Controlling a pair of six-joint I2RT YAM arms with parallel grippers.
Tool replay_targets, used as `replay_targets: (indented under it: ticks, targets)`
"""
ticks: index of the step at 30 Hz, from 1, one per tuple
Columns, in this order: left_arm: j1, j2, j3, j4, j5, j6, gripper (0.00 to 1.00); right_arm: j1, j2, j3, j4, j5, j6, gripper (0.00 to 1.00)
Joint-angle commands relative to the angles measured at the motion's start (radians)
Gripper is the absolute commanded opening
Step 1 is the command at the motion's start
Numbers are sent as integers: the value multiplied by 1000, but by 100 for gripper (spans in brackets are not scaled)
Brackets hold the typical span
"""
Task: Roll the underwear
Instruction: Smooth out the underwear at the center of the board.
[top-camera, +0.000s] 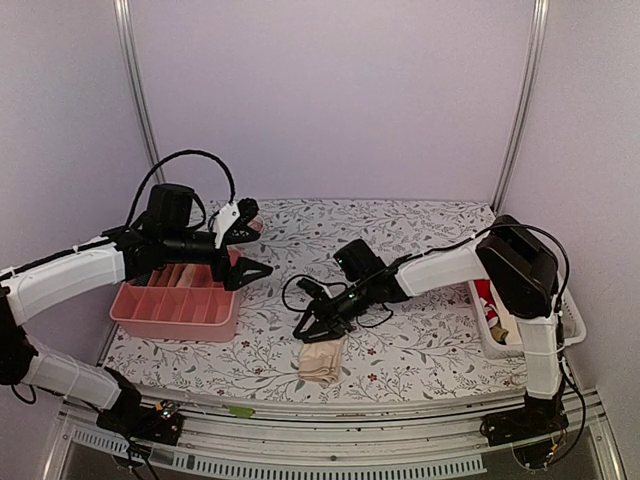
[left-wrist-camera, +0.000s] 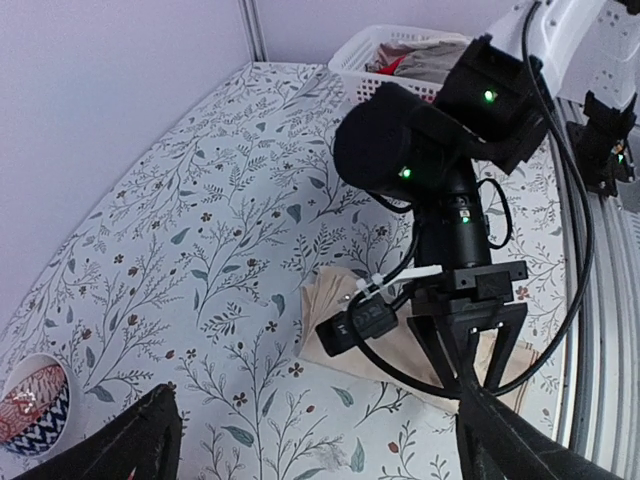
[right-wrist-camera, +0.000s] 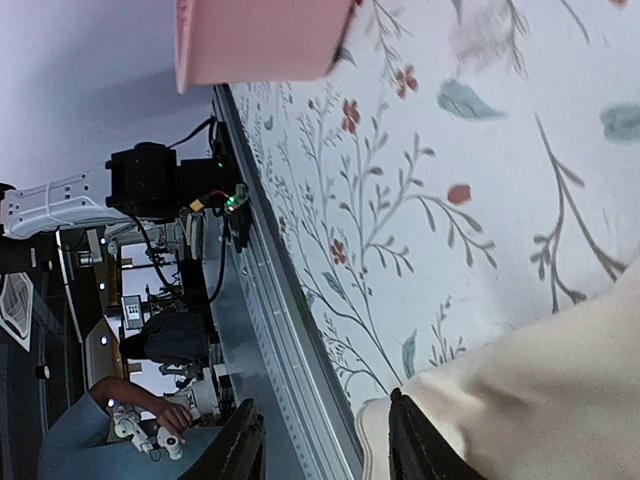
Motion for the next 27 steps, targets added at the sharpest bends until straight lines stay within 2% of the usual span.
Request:
replay_targets:
  ticks: [1, 3, 5, 9, 11, 14, 18, 27]
  targets:
    - [48, 0, -25, 37, 44, -103, 96, -11, 43, -110, 53, -66, 30, 43]
    - [52, 5, -34, 50, 54, -124, 96, -25, 64, -190, 118, -80, 63, 43]
    - [53, 9, -39, 63, 50, -146, 96, -35, 88, -202, 127, -85, 82, 45]
    - [59, 23, -25, 46, 29, -150, 96, -38, 56, -152, 85, -95, 61, 55]
    - [60, 22, -19, 26, 61, -117, 96, -44, 20, -96, 71, -100, 53, 62]
    - [60, 25, -16, 9, 99, -91, 96, -75, -23, -56, 85, -94, 64, 68]
    - [58, 34, -46, 19, 132, -61, 96, -124, 13, 6, 105, -82, 88, 68]
    - [48, 87, -60, 76, 120, -37, 96, -173, 250, 170, 81, -57, 74, 64]
